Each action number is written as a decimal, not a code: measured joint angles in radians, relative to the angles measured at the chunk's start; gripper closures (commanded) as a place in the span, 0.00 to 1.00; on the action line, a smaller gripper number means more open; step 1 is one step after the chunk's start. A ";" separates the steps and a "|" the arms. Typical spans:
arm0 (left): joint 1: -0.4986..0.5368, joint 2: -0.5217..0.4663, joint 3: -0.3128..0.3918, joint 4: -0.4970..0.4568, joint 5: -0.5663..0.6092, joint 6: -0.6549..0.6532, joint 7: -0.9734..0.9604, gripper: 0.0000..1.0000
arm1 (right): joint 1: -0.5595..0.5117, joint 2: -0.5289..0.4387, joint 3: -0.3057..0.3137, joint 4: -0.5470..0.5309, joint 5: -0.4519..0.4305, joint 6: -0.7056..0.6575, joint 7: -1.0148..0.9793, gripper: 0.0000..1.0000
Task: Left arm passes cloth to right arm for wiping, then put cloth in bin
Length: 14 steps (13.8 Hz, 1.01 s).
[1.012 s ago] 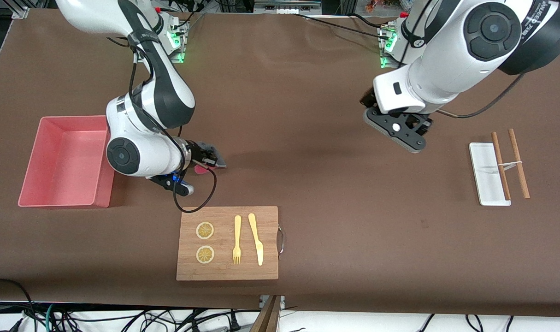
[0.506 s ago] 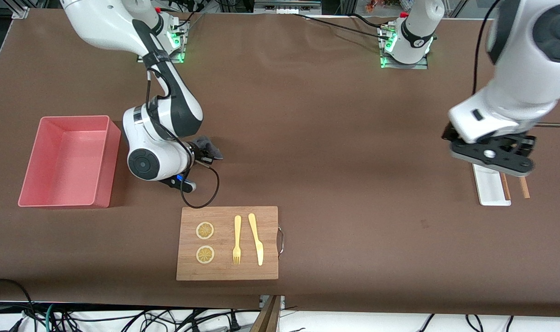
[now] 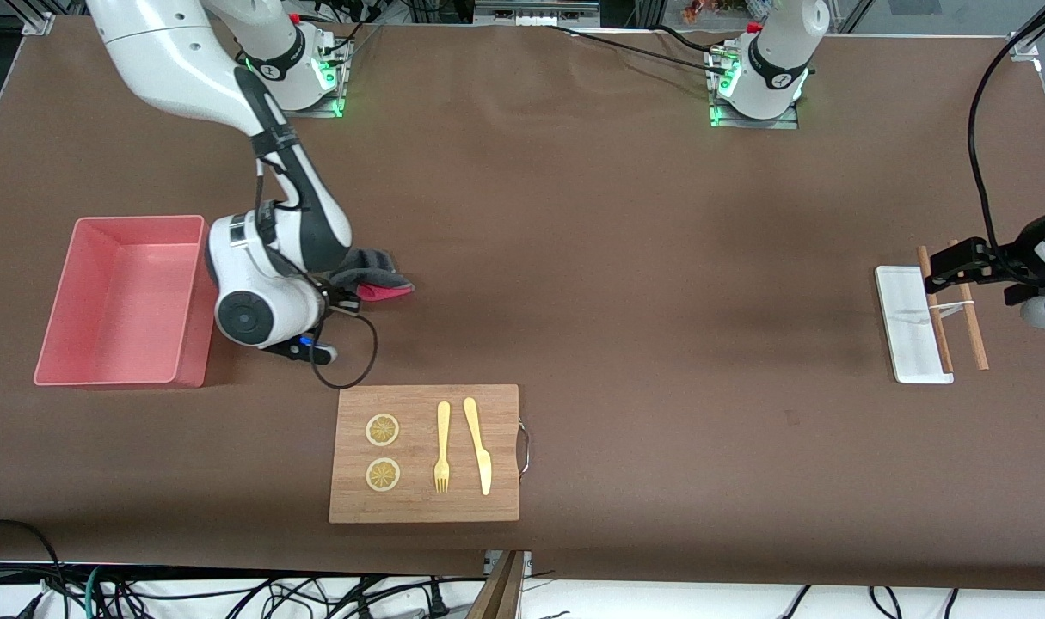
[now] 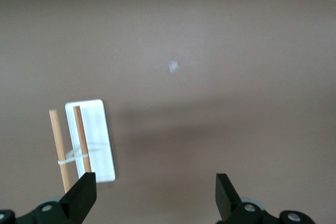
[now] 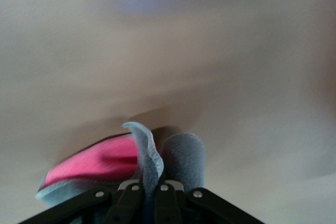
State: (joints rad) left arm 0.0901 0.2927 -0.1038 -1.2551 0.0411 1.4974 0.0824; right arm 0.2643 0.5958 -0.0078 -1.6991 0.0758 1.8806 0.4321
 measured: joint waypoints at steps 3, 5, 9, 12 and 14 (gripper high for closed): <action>-0.042 -0.033 -0.025 0.009 0.016 -0.077 -0.076 0.00 | -0.068 0.000 -0.019 -0.003 -0.036 0.002 -0.128 1.00; -0.047 -0.045 -0.031 0.007 0.012 -0.079 -0.080 0.00 | -0.090 0.000 -0.048 -0.003 -0.062 0.004 -0.209 1.00; -0.048 -0.157 -0.032 -0.201 -0.008 0.155 -0.080 0.00 | -0.111 0.000 -0.081 -0.002 -0.108 0.057 -0.312 1.00; -0.048 -0.240 -0.035 -0.290 -0.008 0.151 -0.081 0.00 | -0.107 0.000 -0.059 -0.002 -0.108 0.126 -0.265 1.00; -0.047 -0.251 -0.035 -0.300 -0.008 0.145 -0.084 0.00 | -0.100 0.003 -0.009 -0.002 -0.108 0.161 -0.177 1.00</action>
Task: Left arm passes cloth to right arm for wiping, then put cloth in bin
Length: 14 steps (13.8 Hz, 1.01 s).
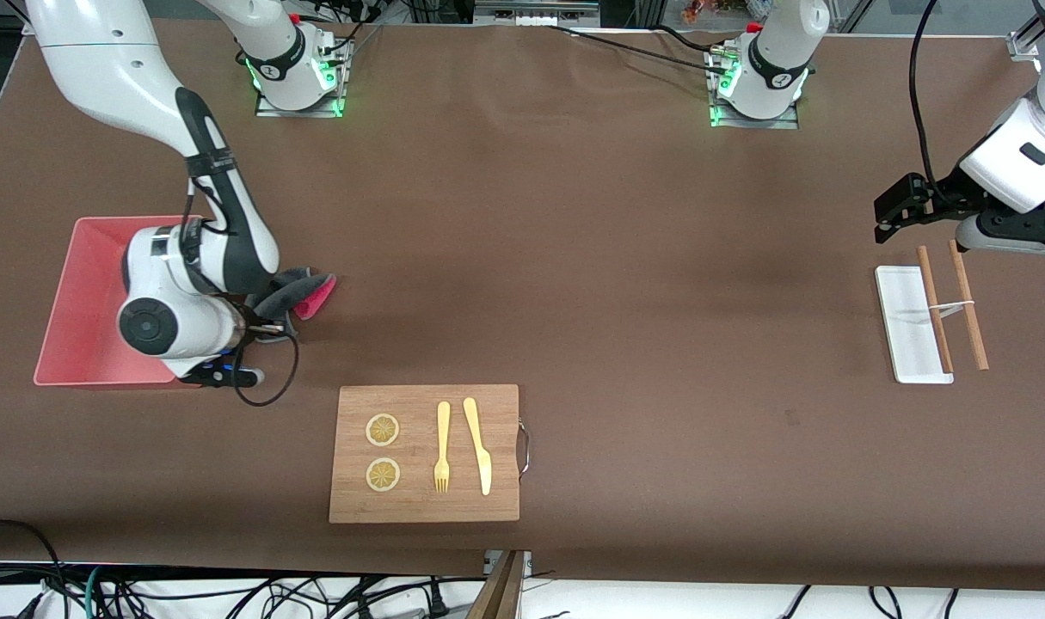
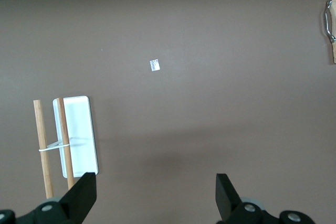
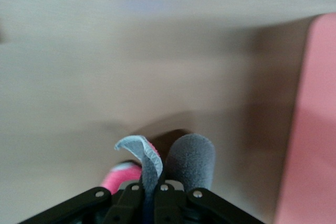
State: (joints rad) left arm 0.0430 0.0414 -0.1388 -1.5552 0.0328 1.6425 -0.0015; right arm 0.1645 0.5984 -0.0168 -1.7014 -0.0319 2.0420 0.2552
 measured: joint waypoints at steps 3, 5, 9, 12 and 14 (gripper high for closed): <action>0.008 0.001 0.003 -0.010 0.000 0.000 -0.004 0.00 | 0.034 0.009 0.040 0.008 0.000 0.034 0.120 1.00; 0.009 0.001 0.007 -0.014 0.000 0.000 -0.005 0.00 | 0.056 0.022 0.063 0.025 0.000 0.044 0.207 1.00; 0.010 0.001 0.008 -0.016 0.000 -0.014 -0.007 0.00 | 0.108 0.059 0.130 0.077 0.000 0.067 0.422 1.00; 0.011 0.001 0.009 -0.016 0.000 -0.016 -0.007 0.00 | 0.146 0.090 0.176 0.134 0.000 0.073 0.575 1.00; 0.011 0.001 0.009 -0.016 0.000 -0.016 -0.007 0.00 | 0.169 0.107 0.191 0.155 0.000 0.102 0.655 1.00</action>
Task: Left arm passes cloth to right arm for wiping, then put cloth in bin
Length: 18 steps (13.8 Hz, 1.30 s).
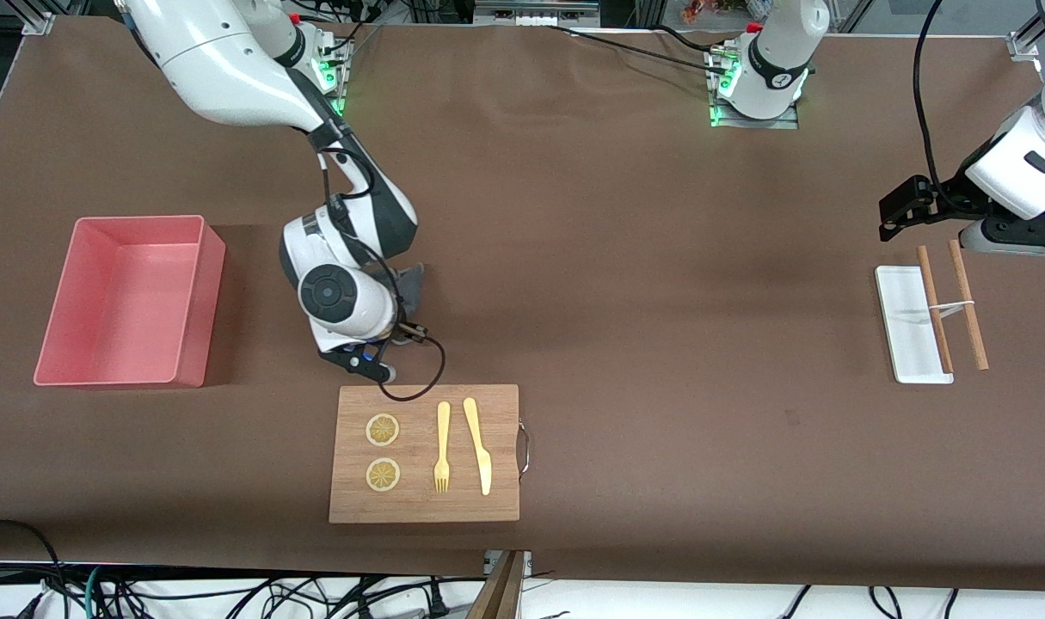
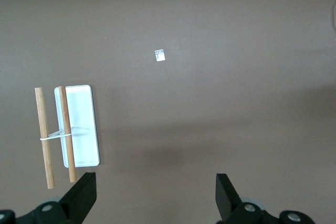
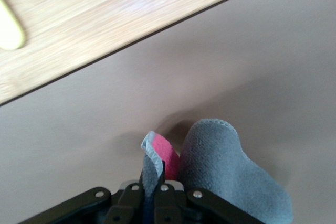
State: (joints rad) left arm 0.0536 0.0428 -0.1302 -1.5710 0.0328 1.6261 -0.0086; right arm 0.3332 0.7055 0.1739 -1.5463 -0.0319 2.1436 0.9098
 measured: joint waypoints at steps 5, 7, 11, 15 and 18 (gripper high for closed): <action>0.000 0.000 0.000 0.000 0.000 -0.011 -0.002 0.00 | 0.012 0.017 0.009 0.030 0.000 0.036 0.080 1.00; 0.000 0.000 0.000 0.000 0.000 -0.015 -0.003 0.00 | -0.012 0.017 0.007 0.033 0.000 0.008 -0.002 1.00; 0.000 0.000 0.000 0.000 0.000 -0.016 -0.015 0.00 | -0.083 0.019 -0.014 0.031 0.000 -0.092 -0.216 1.00; 0.000 0.000 0.000 0.000 0.000 -0.017 -0.023 0.00 | -0.096 0.020 -0.095 0.029 0.000 -0.163 -0.390 1.00; 0.000 0.000 0.000 0.000 0.000 -0.018 -0.023 0.00 | -0.102 0.020 -0.148 0.029 0.000 -0.188 -0.499 1.00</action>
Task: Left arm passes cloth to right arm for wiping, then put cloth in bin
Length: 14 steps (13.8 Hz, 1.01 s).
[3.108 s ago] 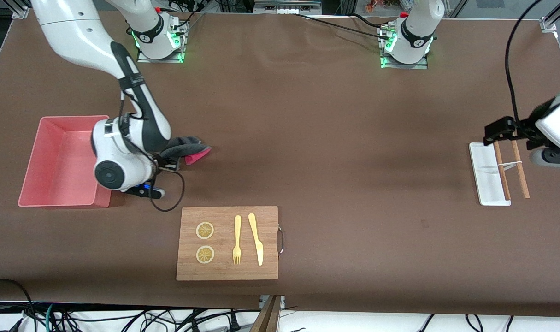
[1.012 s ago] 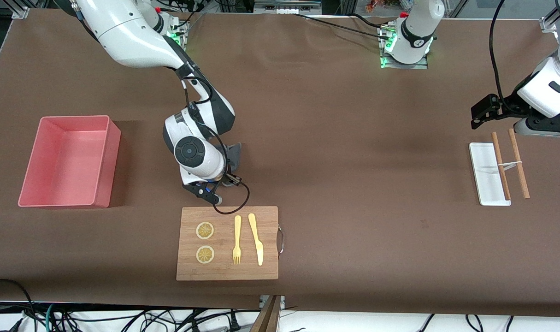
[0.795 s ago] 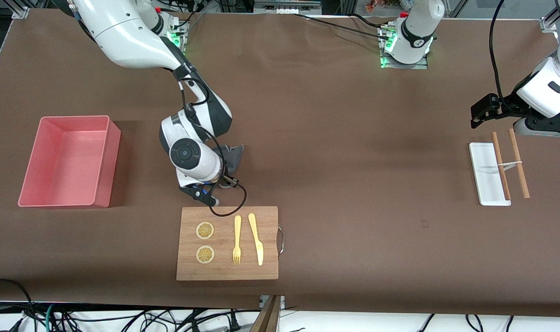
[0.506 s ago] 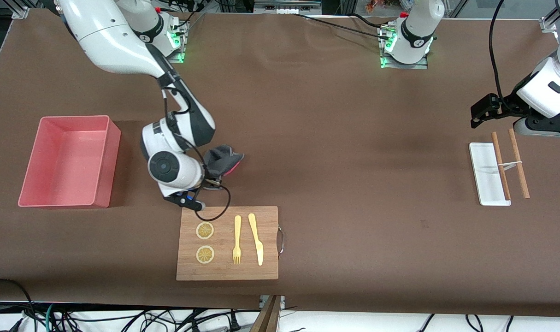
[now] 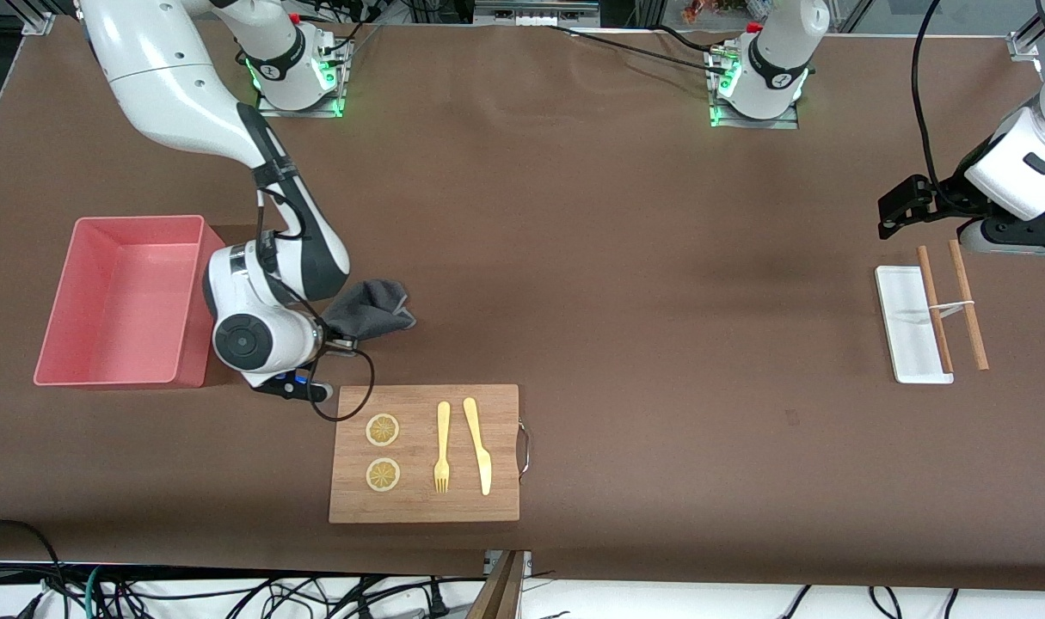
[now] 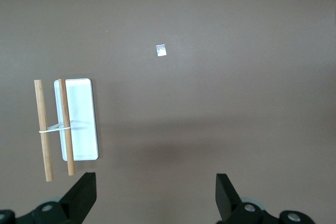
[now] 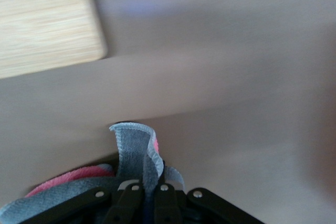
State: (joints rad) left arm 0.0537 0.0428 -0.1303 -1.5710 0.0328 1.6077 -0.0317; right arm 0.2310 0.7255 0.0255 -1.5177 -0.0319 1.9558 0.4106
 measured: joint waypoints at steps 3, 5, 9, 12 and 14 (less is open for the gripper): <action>0.000 0.000 0.000 0.000 0.000 -0.001 0.000 0.00 | -0.009 -0.005 -0.059 0.000 0.000 -0.005 -0.130 1.00; 0.000 0.000 0.000 0.000 0.000 -0.001 0.000 0.00 | -0.020 -0.009 -0.091 0.000 0.000 -0.006 -0.206 1.00; 0.000 0.000 0.000 0.000 0.000 -0.001 0.000 0.00 | -0.034 -0.051 -0.104 0.017 0.003 -0.047 -0.240 1.00; 0.000 0.000 0.000 0.000 0.000 -0.001 0.000 0.00 | -0.031 -0.124 -0.081 0.073 0.009 -0.196 -0.214 1.00; 0.000 0.000 0.000 0.000 0.000 -0.001 0.000 0.00 | -0.030 -0.165 -0.080 0.142 0.009 -0.339 -0.213 1.00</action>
State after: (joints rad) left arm 0.0537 0.0428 -0.1307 -1.5711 0.0328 1.6062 -0.0319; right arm 0.2012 0.5607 -0.0541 -1.3761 -0.0234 1.6166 0.1973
